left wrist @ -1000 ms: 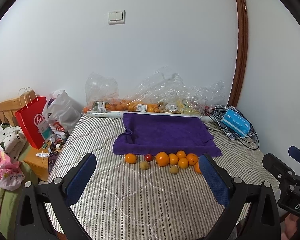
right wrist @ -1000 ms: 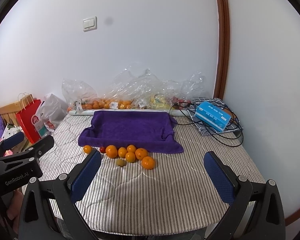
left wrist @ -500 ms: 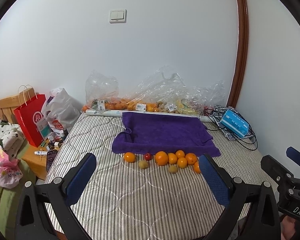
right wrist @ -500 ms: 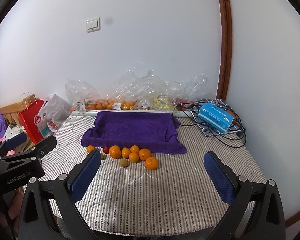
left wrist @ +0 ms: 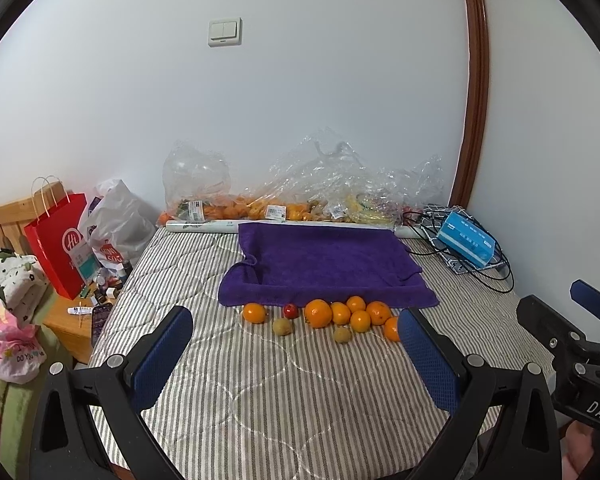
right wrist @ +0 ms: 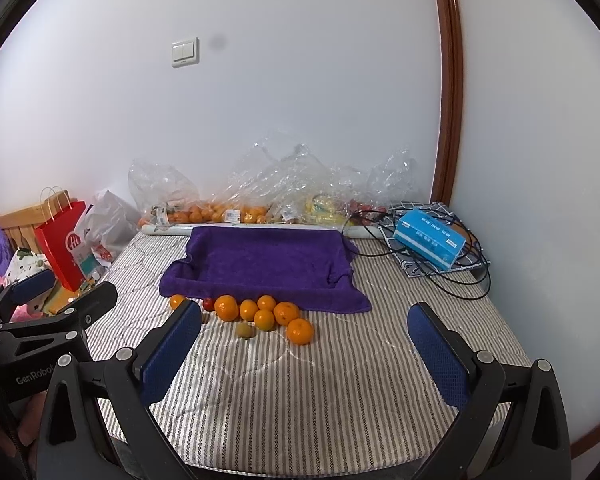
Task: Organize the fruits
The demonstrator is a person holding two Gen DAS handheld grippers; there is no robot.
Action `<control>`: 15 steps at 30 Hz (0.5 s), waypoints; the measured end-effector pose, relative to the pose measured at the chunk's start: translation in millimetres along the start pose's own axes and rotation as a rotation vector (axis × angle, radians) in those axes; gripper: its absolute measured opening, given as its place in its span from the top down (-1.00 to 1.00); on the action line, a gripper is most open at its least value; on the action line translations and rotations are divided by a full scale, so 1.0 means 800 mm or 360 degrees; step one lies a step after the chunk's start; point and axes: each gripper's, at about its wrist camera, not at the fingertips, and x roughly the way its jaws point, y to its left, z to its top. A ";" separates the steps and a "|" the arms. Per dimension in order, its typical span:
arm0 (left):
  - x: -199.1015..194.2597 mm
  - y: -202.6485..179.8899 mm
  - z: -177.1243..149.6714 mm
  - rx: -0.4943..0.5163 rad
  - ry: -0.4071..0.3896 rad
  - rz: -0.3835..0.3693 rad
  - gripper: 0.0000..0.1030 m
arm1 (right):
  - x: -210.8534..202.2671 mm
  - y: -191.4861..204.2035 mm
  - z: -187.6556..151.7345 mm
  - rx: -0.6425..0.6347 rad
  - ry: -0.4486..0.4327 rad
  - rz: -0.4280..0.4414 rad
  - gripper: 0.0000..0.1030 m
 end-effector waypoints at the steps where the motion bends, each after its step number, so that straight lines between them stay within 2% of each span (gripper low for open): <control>1: 0.000 0.001 0.001 -0.0008 0.0001 -0.0002 -1.00 | 0.000 0.000 0.000 -0.0002 0.0003 0.0004 -0.97; 6: 0.002 0.002 0.003 0.0000 -0.0018 -0.0005 -1.00 | 0.004 0.002 0.002 -0.0026 -0.0007 0.0029 -0.97; 15: 0.013 0.003 0.005 -0.0003 0.0023 0.0011 -1.00 | 0.020 0.015 0.007 -0.0083 0.0001 0.0036 -0.97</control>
